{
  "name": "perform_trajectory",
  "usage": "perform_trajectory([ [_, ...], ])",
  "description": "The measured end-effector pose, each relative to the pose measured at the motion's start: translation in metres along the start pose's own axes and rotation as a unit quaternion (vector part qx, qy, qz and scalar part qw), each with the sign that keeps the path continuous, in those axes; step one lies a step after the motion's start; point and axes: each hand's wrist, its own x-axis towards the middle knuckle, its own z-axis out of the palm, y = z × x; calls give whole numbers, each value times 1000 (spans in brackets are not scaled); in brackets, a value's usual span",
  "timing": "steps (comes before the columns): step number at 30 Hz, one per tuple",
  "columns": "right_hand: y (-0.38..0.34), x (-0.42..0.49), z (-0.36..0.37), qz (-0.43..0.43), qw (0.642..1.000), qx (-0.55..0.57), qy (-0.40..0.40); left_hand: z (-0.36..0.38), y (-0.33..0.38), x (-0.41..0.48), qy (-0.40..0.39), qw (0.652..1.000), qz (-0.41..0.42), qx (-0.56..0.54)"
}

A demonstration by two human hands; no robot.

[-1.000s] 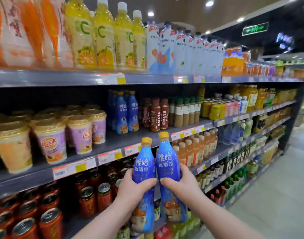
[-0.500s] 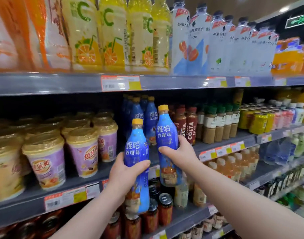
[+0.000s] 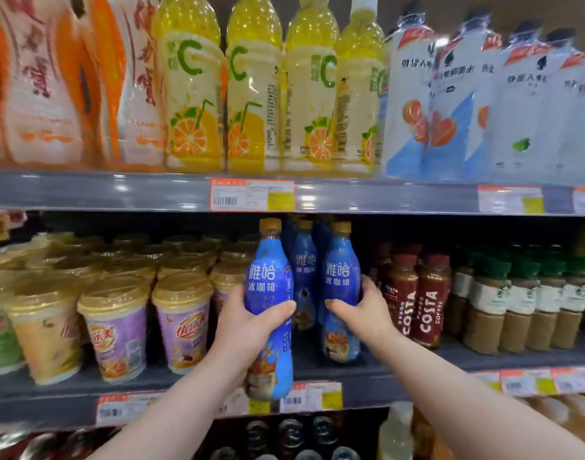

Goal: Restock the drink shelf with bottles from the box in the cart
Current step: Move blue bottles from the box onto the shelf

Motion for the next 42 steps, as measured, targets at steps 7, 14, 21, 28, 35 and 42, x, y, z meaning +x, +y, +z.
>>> perform_trajectory([
  [7,28,11,-4,5,999,28,-31,41,-8,22,24,997,37,70],
  [14,42,14,-11,31,992,-73,-99,72,-26,42,31,988,53,142],
  [21,46,17,-12,36,992,-56,-110,76,-40,47,10,987,29,155],
  [28,51,18,-16,31,988,-57,-138,66,-61,41,-41,968,-35,243],
  [35,54,26,-16,41,984,-61,-160,70,-61,45,-35,960,-16,279],
  [42,57,29,-13,57,984,-39,-167,69,-64,46,-30,954,-3,299],
])
